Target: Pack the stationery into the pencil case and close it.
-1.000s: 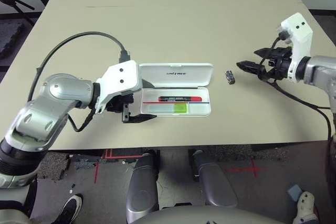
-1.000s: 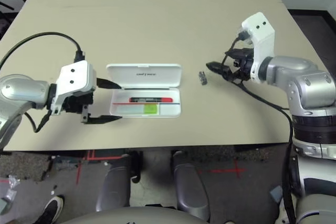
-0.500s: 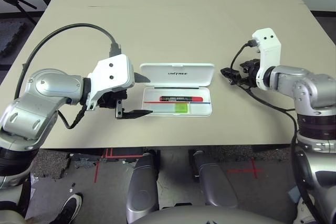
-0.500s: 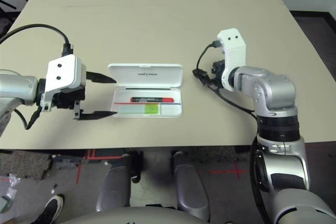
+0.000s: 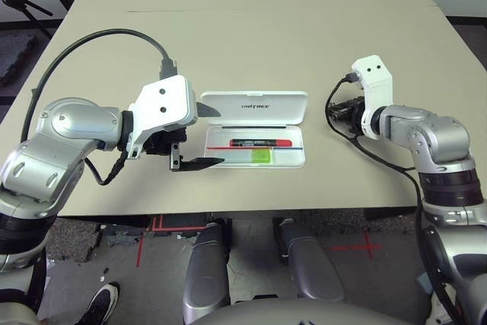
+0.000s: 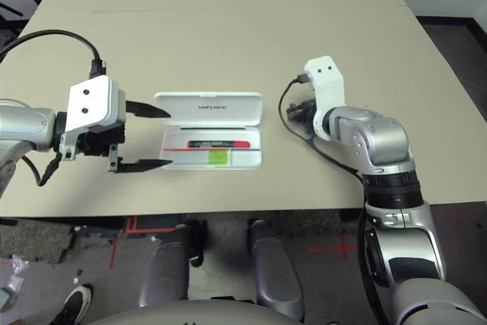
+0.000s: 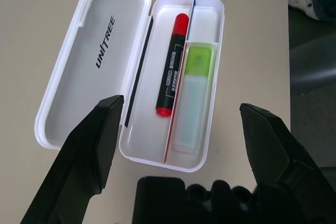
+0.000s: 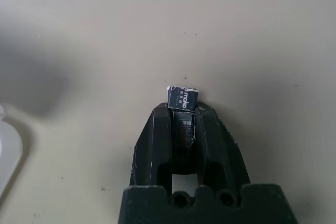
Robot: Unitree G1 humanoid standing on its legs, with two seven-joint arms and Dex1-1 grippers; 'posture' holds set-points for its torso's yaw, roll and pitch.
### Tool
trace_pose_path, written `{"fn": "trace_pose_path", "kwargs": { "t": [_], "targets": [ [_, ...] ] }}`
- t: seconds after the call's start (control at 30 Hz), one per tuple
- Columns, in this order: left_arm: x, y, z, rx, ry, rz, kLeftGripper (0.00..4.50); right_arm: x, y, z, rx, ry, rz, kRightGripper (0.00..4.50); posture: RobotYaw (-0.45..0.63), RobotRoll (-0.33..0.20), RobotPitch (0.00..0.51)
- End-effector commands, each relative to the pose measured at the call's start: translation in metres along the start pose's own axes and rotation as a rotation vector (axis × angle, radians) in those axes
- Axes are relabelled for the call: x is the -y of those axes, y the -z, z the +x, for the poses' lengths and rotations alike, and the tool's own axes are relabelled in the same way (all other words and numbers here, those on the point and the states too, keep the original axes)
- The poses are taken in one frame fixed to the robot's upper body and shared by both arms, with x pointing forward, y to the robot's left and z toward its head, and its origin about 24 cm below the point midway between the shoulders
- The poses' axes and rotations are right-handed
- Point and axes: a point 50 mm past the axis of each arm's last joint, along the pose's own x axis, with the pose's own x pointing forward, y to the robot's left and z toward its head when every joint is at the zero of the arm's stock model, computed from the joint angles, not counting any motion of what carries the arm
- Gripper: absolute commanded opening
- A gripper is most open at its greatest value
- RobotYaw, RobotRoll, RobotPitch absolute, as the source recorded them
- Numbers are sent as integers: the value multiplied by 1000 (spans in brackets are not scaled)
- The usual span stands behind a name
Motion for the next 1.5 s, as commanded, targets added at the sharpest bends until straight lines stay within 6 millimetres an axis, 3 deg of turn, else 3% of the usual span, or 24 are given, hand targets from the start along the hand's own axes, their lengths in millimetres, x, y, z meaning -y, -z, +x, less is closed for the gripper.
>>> {"fn": "trace_pose_path", "kwargs": {
  "t": [0.03,0.33,0.6,0.93,1.5],
  "targets": [
    [2,0,3,-5,19,5,4500,3,-6,-7,25,-58,-91,330,7,0,207],
    [3,2,2,-18,20,-2,4500,1,-19,-49,38,-443,-486,330,6,0,212],
    [4,3,0,-31,10,-8,4500,-16,-26,-66,62,-702,-622,330,16,0,214],
    [6,4,1,-47,6,-7,4500,-51,-30,-53,84,-827,-686,330,34,0,224],
    [10,4,5,-51,-8,-21,4500,-69,-8,-17,46,-861,-764,330,71,0,234]
  ]
}}
